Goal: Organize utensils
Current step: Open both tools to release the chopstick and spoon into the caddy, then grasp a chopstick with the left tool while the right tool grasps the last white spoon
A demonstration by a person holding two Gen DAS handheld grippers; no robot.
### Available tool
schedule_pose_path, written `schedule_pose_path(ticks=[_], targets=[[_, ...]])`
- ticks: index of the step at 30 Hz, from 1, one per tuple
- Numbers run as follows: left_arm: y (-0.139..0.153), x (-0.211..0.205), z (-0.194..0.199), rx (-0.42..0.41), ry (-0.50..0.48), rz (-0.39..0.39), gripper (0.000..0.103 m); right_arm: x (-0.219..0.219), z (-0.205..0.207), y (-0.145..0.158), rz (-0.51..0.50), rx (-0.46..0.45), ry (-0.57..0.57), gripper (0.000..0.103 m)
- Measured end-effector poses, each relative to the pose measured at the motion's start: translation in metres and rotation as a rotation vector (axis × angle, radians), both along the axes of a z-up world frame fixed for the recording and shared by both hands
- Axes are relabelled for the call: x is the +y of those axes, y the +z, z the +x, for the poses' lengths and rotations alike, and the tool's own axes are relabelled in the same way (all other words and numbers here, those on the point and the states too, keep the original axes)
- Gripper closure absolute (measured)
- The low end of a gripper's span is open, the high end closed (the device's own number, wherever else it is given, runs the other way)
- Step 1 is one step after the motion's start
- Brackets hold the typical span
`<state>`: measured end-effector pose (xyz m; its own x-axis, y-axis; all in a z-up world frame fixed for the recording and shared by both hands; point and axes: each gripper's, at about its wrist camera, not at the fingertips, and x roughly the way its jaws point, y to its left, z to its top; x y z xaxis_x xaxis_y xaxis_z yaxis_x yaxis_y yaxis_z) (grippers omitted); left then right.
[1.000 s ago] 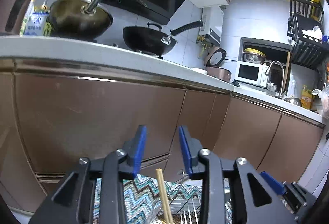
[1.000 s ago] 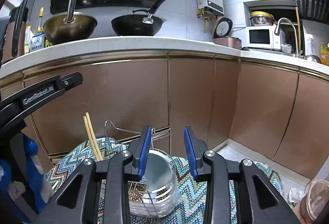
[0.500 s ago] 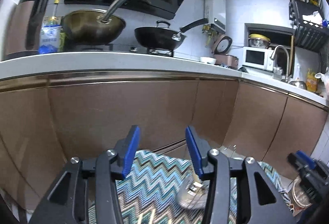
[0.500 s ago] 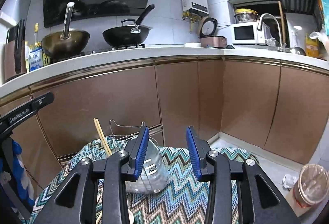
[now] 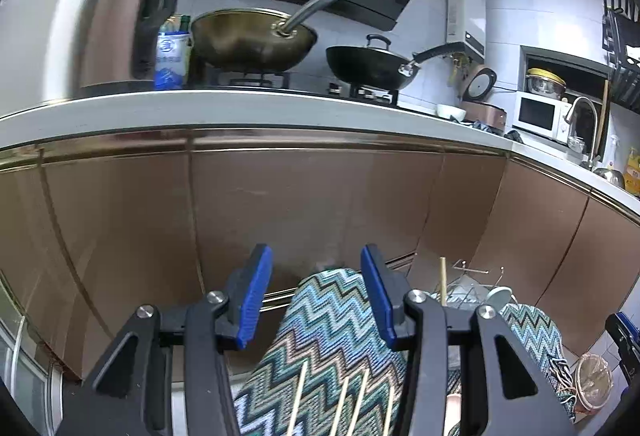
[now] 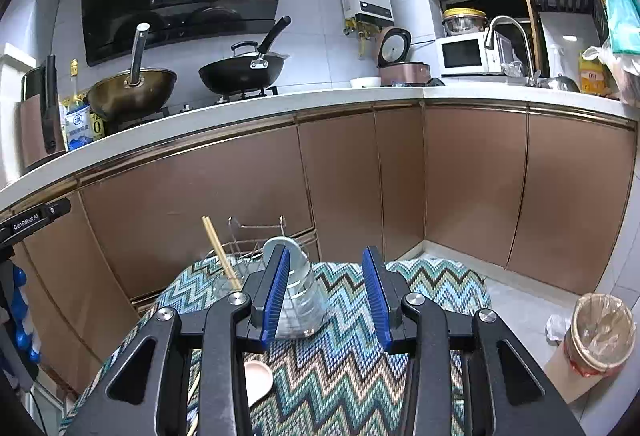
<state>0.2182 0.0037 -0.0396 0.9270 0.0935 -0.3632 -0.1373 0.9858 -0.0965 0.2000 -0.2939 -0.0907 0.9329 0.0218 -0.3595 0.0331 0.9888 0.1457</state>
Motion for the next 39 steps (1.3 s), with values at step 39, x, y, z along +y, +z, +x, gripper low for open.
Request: schedule_pose_path(ticks=[39], targets=[[-0.016, 0.012, -0.037, 0.171, -0.186, 0.057, 0.058, -0.005, -0.045, -0.002, 0.054, 0.055, 0.071, 0.065]])
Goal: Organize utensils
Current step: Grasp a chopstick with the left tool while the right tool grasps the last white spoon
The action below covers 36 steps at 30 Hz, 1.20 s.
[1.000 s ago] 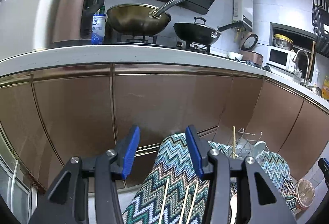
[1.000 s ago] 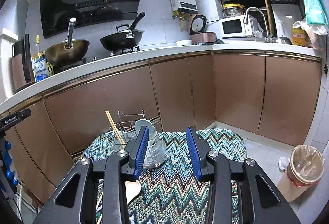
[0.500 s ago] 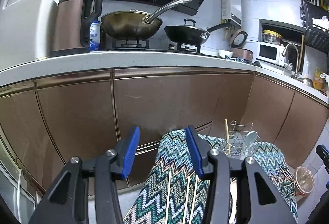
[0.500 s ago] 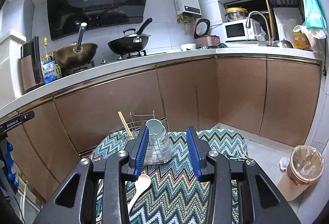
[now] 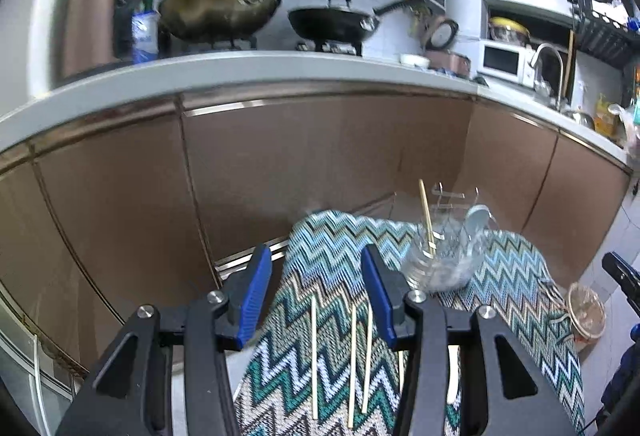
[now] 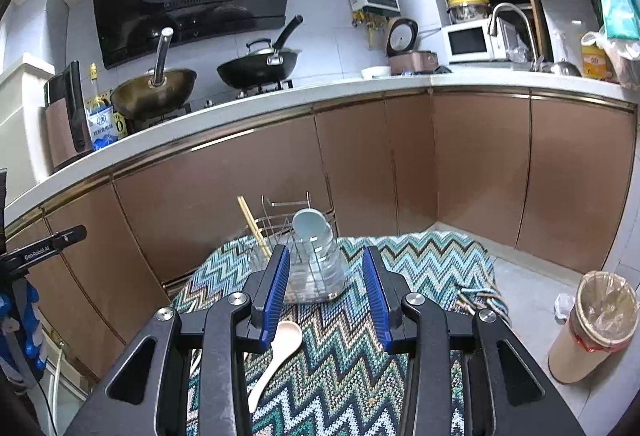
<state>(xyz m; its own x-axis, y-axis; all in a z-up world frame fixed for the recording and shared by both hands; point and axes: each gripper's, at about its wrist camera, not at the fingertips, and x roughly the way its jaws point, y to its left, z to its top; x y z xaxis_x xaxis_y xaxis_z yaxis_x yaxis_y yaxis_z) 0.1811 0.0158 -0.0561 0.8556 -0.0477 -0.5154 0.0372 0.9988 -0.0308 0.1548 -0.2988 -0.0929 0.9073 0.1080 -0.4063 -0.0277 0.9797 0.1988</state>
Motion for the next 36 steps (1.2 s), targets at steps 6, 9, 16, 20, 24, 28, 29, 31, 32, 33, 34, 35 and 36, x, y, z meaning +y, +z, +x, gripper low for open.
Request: schedule_pose_path(ticks=[6, 9, 16, 20, 24, 28, 29, 31, 32, 33, 34, 35, 36], targets=[[-0.032, -0.009, 0.025, 0.119, -0.031, -0.015, 0.058, 0.000, 0.018, -0.024, 0.026, 0.084, 0.045, 0.065], [-0.051, -0.012, 0.042, 0.193, -0.050, -0.027, 0.058, 0.001, 0.031, -0.040, 0.047, 0.140, 0.072, 0.065], [-0.104, -0.019, 0.089, 0.405, -0.101, -0.065, 0.059, 0.009, 0.072, -0.089, 0.127, 0.322, 0.211, 0.065], [-0.133, -0.026, 0.113, 0.511, -0.132, -0.081, 0.059, 0.015, 0.094, -0.116, 0.160, 0.411, 0.267, 0.067], [-0.154, -0.034, 0.133, 0.588, -0.157, -0.070, 0.067, 0.024, 0.115, -0.134, 0.154, 0.470, 0.311, 0.071], [-0.173, -0.037, 0.151, 0.654, -0.161, -0.065, 0.076, 0.036, 0.133, -0.145, 0.132, 0.504, 0.343, 0.071], [-0.178, -0.037, 0.155, 0.670, -0.160, -0.063, 0.077, 0.039, 0.137, -0.148, 0.126, 0.513, 0.351, 0.071], [-0.186, -0.038, 0.162, 0.696, -0.153, -0.065, 0.081, 0.042, 0.142, -0.151, 0.119, 0.525, 0.361, 0.071], [-0.189, -0.039, 0.164, 0.707, -0.156, -0.063, 0.081, 0.044, 0.145, -0.154, 0.114, 0.532, 0.367, 0.071], [-0.191, -0.039, 0.166, 0.715, -0.161, -0.061, 0.083, 0.045, 0.147, -0.155, 0.112, 0.536, 0.370, 0.071], [-0.193, -0.040, 0.167, 0.723, -0.168, -0.058, 0.086, 0.046, 0.150, -0.157, 0.109, 0.543, 0.376, 0.071], [-0.194, -0.042, 0.169, 0.729, -0.174, -0.052, 0.087, 0.048, 0.152, -0.159, 0.105, 0.548, 0.379, 0.071], [-0.196, -0.043, 0.170, 0.734, -0.177, -0.048, 0.089, 0.050, 0.154, -0.161, 0.100, 0.554, 0.384, 0.072]])
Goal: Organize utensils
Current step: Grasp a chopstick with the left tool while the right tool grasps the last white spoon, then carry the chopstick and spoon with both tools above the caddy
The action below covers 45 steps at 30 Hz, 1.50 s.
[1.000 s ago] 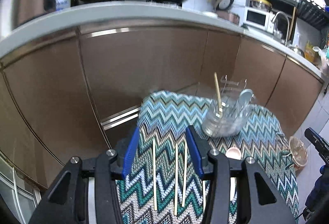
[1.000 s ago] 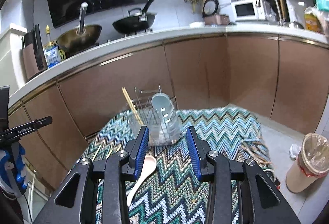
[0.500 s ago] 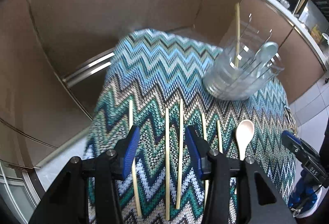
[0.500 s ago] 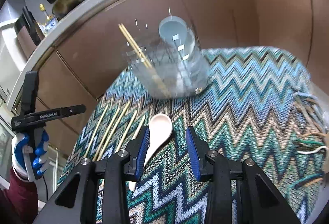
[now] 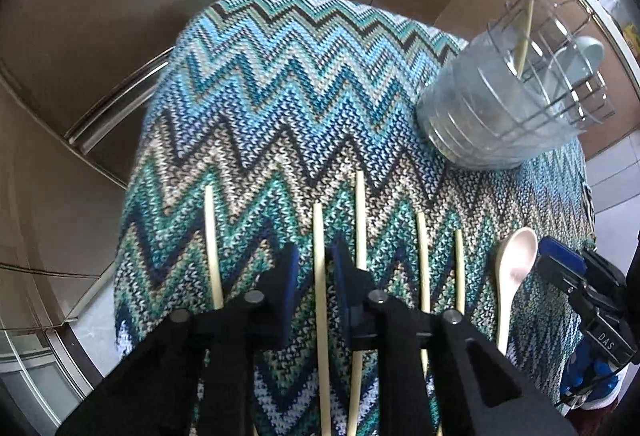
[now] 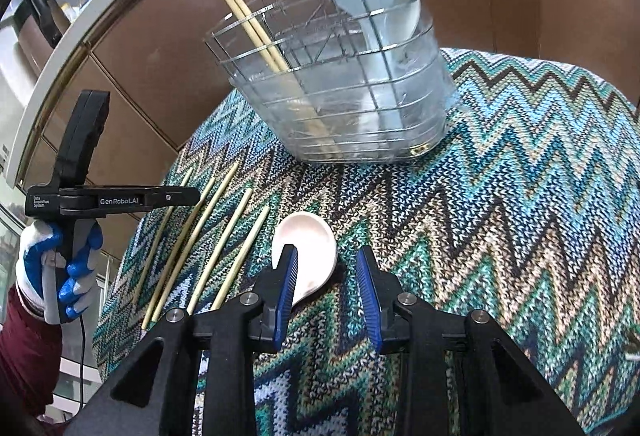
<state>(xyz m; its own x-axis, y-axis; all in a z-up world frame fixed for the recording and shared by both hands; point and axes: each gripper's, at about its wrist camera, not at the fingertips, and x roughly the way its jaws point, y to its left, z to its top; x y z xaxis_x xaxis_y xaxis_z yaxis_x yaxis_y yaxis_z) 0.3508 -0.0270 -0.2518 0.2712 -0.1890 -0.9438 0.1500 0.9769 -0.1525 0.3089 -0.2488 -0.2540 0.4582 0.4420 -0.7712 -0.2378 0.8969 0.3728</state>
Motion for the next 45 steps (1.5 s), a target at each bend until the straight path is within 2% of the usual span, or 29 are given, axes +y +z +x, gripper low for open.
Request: schedule_pose_path(ticks=[8, 15, 24, 31, 37, 45], targets=[[-0.008, -0.005, 0.010, 0.032, -0.025, 0.017, 0.094, 0.018, 0.018, -0.014, -0.004, 0.032, 0.047, 0.073], [-0.013, -0.011, 0.021, 0.041, -0.040, 0.027, 0.095, 0.033, 0.033, -0.026, -0.019, 0.061, 0.097, 0.091], [-0.015, -0.020, 0.022, 0.026, -0.027, 0.042, 0.098, 0.043, 0.022, -0.018, -0.068, -0.001, 0.127, 0.093], [0.011, -0.006, -0.001, -0.078, 0.009, 0.009, 0.098, 0.046, -0.006, 0.011, -0.095, -0.095, 0.098, 0.095], [0.052, 0.010, -0.034, -0.199, 0.038, -0.043, 0.098, 0.049, -0.038, 0.040, -0.136, -0.179, 0.080, 0.096], [0.095, 0.027, -0.069, -0.312, 0.054, -0.073, 0.098, 0.042, -0.078, 0.071, -0.160, -0.250, 0.058, 0.096]])
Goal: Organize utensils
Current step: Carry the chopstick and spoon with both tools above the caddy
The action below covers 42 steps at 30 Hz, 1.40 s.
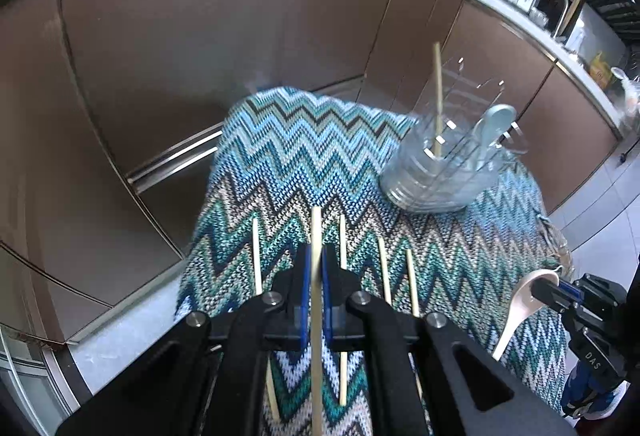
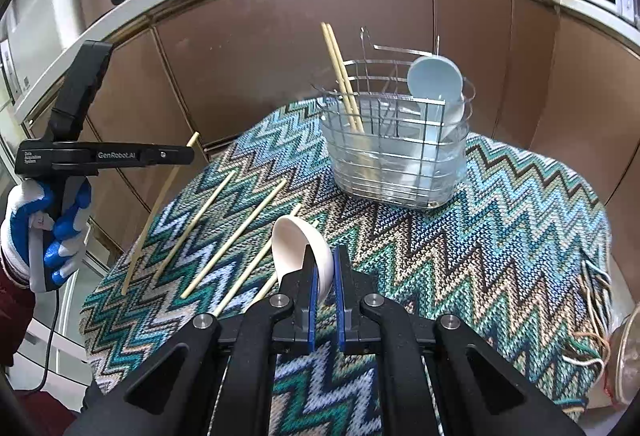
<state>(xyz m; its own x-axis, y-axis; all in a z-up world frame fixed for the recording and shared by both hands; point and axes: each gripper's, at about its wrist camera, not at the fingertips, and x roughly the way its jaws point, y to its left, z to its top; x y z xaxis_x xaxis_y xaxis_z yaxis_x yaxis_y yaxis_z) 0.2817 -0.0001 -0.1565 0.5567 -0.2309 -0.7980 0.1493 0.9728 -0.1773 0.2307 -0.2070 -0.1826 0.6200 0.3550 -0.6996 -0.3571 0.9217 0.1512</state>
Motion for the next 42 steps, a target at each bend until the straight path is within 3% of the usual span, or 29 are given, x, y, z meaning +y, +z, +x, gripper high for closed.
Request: schedule_pose_path(ticks=[6, 13, 21, 27, 34, 42], targets=[[0.026, 0.016, -0.026, -0.063, 0.024, -0.043, 0.098, -0.005, -0.024, 0.019, -0.016, -0.048, -0.020, 0.096], [0.068, 0.018, -0.042, -0.202, 0.052, -0.082, 0.098, -0.007, -0.033, 0.045, -0.045, -0.130, -0.067, 0.096], [0.123, -0.021, -0.026, -0.390, 0.015, -0.122, 0.098, -0.026, 0.001, 0.088, -0.052, -0.283, -0.183, 0.096], [0.158, -0.053, 0.011, -0.522, 0.020, -0.243, 0.098, -0.038, 0.039, 0.116, -0.054, -0.420, -0.258, 0.096], [0.160, -0.085, 0.055, -0.647, 0.081, -0.313, 0.098, -0.040, 0.085, 0.115, -0.095, -0.534, -0.326, 0.096], [0.121, -0.120, 0.095, -0.694, 0.109, -0.258, 0.098, -0.033, 0.120, 0.081, -0.169, -0.562, -0.345, 0.096]])
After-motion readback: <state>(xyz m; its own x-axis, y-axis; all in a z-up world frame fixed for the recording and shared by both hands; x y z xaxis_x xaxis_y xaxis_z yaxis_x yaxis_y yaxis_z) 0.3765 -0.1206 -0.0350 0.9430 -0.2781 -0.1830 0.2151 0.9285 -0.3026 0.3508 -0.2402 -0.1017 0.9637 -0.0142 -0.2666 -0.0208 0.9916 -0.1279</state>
